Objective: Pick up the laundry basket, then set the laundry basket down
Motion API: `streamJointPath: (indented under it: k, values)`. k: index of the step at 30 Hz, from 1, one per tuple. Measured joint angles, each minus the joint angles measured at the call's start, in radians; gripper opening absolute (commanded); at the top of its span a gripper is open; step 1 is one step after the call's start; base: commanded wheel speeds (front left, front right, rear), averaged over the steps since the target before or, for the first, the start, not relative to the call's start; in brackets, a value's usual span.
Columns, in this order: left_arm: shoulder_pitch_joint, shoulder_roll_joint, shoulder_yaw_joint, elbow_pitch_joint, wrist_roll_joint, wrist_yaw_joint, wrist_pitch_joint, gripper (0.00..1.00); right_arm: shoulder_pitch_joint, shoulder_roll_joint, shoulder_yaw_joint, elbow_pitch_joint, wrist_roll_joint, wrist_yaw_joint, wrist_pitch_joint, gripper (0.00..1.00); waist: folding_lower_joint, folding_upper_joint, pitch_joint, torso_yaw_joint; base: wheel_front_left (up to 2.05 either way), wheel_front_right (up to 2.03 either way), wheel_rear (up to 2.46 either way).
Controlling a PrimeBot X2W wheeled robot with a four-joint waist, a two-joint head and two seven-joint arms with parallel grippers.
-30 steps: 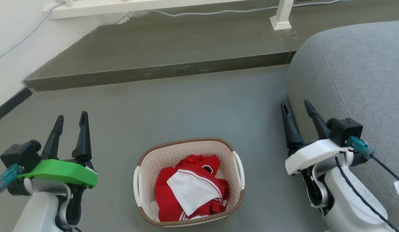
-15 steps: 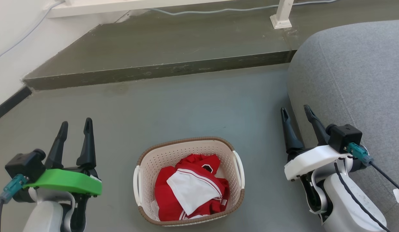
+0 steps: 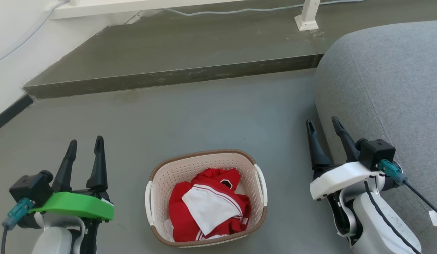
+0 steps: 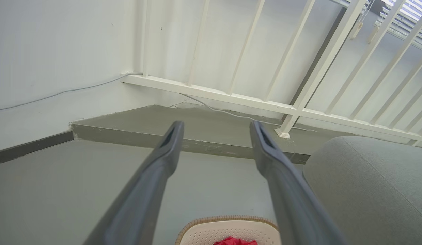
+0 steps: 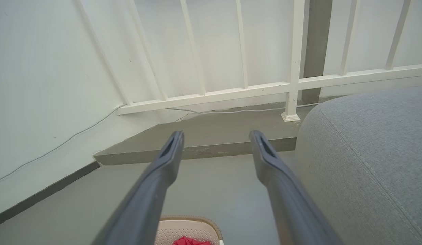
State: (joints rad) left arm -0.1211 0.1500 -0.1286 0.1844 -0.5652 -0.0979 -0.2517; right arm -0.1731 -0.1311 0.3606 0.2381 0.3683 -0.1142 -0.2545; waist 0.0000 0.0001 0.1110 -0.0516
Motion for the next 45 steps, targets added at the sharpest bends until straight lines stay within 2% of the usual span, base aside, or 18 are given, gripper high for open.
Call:
streamJointPath:
  k: [9,10,21,45]
  values:
    - [0.004,-0.010,0.009,0.000,0.026,-0.010,0.000,1.00,0.019,0.006,-0.014,-0.003,-0.009,0.012,0.000,1.00,0.0000,0.0000,0.004,-0.001,0.00,0.00,0.00]
    - [0.004,-0.010,0.009,0.000,0.028,-0.014,0.000,0.00,0.019,0.007,-0.016,-0.003,-0.010,0.015,0.000,0.00,0.0000,0.0000,0.004,0.000,0.00,0.00,0.00]
    - [0.030,-0.038,-0.003,0.059,-0.011,-0.016,0.015,0.00,0.071,0.017,-0.015,0.040,0.027,0.026,0.000,0.00,0.0000,0.0000,0.002,0.001,0.00,0.00,0.00]
    - [0.030,-0.054,0.042,0.064,-0.277,-0.016,0.103,0.00,0.080,0.034,-0.115,0.020,0.358,0.070,0.075,0.00,0.0000,0.0000,-0.028,0.015,0.00,0.00,0.00]
